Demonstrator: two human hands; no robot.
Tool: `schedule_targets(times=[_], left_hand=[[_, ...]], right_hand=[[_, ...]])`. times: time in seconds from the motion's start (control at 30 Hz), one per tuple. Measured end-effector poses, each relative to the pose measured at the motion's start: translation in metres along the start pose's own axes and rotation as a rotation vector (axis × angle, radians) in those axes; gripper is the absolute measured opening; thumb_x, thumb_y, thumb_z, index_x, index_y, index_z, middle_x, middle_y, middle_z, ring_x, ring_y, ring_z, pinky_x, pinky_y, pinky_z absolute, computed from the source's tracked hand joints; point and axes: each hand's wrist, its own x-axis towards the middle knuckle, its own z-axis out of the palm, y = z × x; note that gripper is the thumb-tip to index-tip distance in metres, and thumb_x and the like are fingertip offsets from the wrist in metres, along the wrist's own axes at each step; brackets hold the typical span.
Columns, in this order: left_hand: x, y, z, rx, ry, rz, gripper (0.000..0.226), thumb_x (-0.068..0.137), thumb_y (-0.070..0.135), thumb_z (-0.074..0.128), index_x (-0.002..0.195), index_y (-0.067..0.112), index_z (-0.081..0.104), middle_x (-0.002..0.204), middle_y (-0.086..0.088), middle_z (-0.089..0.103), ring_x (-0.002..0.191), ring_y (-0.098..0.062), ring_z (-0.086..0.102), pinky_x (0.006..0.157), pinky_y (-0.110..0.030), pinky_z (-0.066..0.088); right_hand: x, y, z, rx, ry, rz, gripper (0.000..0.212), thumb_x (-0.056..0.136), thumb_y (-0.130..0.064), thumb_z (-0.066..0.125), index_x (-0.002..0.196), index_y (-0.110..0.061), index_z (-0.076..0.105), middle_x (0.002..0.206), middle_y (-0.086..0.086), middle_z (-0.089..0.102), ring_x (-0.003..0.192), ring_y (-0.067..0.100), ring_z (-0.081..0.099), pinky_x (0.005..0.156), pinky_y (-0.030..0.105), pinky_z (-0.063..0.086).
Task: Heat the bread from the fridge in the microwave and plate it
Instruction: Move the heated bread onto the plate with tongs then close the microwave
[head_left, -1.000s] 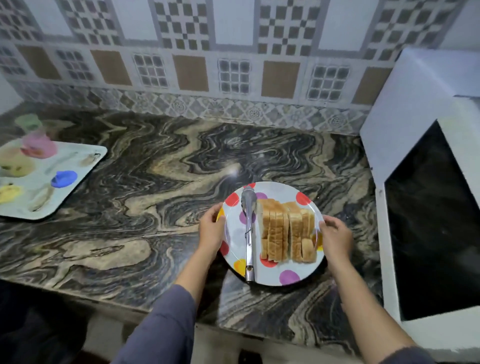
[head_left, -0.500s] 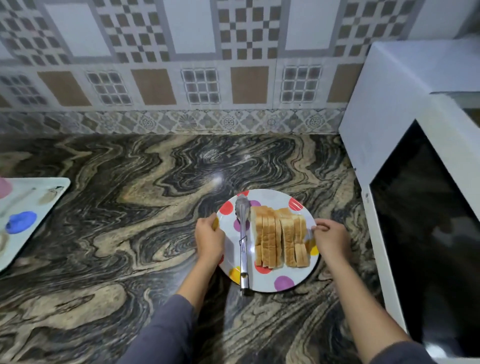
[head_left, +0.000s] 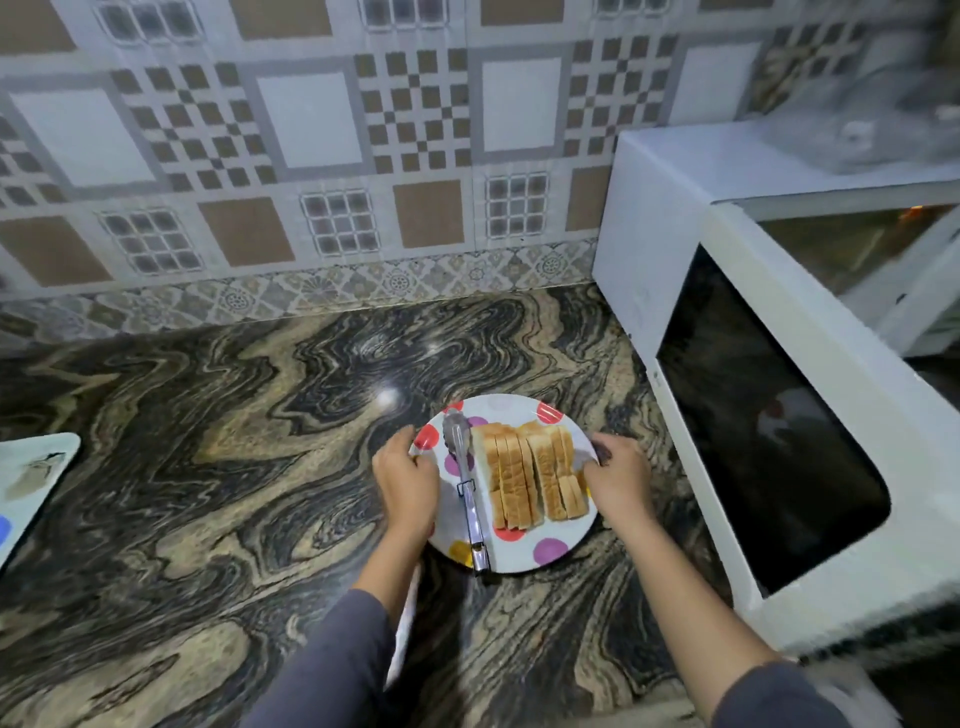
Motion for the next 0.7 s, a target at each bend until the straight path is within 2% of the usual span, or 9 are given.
schedule_targets(times=[0.07,0.1,0.2,0.3,0.37,0.43,0.53,0.63,0.7], left_hand=[[-0.001,0.027,0.004,-0.103,-0.042,0.070,0.041,0.083,0.000,0.046,0.123,0.002,0.056,0.125,-0.014,0.059,0.119,-0.029,0.052,0.103,-0.040,0.041],[-0.002,0.042,0.006,-0.165,-0.084,0.102,0.040,0.085,-0.001,0.046,0.123,0.005,0.057,0.123,-0.009,0.060,0.117,-0.024,0.054,0.101,-0.034,0.042],[-0.014,0.088,0.016,-0.330,-0.261,0.252,0.033,0.090,-0.002,0.043,0.116,0.010,0.060,0.108,-0.002,0.066,0.100,-0.013,0.060,0.081,-0.012,0.044],[-0.038,0.129,0.024,-0.489,-0.406,0.393,0.029,0.091,-0.001,0.043,0.111,0.011,0.061,0.101,-0.002,0.067,0.092,-0.007,0.061,0.084,-0.017,0.047],[-0.054,0.152,0.032,-0.547,-0.483,0.466,0.027,0.092,0.002,0.044,0.110,0.011,0.062,0.100,-0.001,0.067,0.094,-0.007,0.062,0.085,-0.018,0.047],[-0.071,0.174,0.042,-0.602,-0.584,0.514,0.025,0.094,0.005,0.045,0.108,0.016,0.062,0.098,0.002,0.067,0.098,-0.010,0.062,0.086,-0.019,0.047],[-0.096,0.200,0.056,-0.665,-0.681,0.587,0.025,0.095,0.009,0.045,0.109,0.020,0.062,0.104,0.004,0.066,0.104,-0.009,0.060,0.092,-0.020,0.046],[-0.119,0.222,0.073,-0.665,-0.691,0.694,0.025,0.096,0.013,0.045,0.117,0.013,0.060,0.117,0.002,0.062,0.109,-0.005,0.056,0.092,-0.012,0.043],[-0.130,0.232,0.088,-0.637,-0.703,0.770,0.026,0.097,0.017,0.046,0.117,0.016,0.061,0.121,0.001,0.060,0.114,-0.009,0.054,0.093,-0.015,0.043]], right_hand=[[-0.020,-0.018,-0.016,0.064,0.080,-0.041,0.033,0.088,-0.009,0.056,0.121,-0.008,0.060,0.127,0.007,0.049,0.115,0.022,0.051,0.089,0.024,0.040],[-0.033,-0.029,-0.026,0.091,0.135,-0.091,0.031,0.089,-0.009,0.056,0.119,-0.009,0.060,0.127,0.005,0.048,0.114,0.019,0.051,0.090,0.022,0.040],[-0.071,-0.060,-0.059,0.147,0.347,-0.334,0.026,0.089,-0.006,0.055,0.114,-0.009,0.063,0.120,0.003,0.053,0.111,0.017,0.054,0.096,0.018,0.040],[-0.108,-0.084,-0.094,0.113,0.619,-0.593,0.022,0.088,-0.004,0.055,0.108,-0.005,0.066,0.110,0.006,0.059,0.105,0.013,0.055,0.095,0.008,0.036],[-0.128,-0.088,-0.115,0.036,0.802,-0.686,0.021,0.088,-0.004,0.056,0.104,-0.005,0.068,0.107,0.007,0.062,0.104,0.015,0.055,0.097,0.016,0.039],[-0.142,-0.082,-0.134,-0.055,0.950,-0.705,0.021,0.086,-0.006,0.056,0.102,-0.007,0.070,0.106,0.006,0.064,0.106,0.019,0.057,0.095,0.032,0.044],[-0.150,-0.060,-0.155,-0.233,1.060,-0.607,0.023,0.084,-0.010,0.058,0.103,-0.014,0.070,0.111,0.003,0.064,0.112,0.018,0.054,0.100,0.037,0.035],[-0.144,-0.033,-0.168,-0.321,1.017,-0.506,0.026,0.084,-0.012,0.056,0.108,-0.012,0.067,0.116,0.005,0.062,0.115,0.019,0.051,0.100,0.039,0.036],[-0.139,-0.015,-0.175,-0.308,0.980,-0.503,0.026,0.086,-0.012,0.056,0.110,-0.009,0.066,0.115,0.005,0.063,0.112,0.019,0.054,0.097,0.037,0.041]])
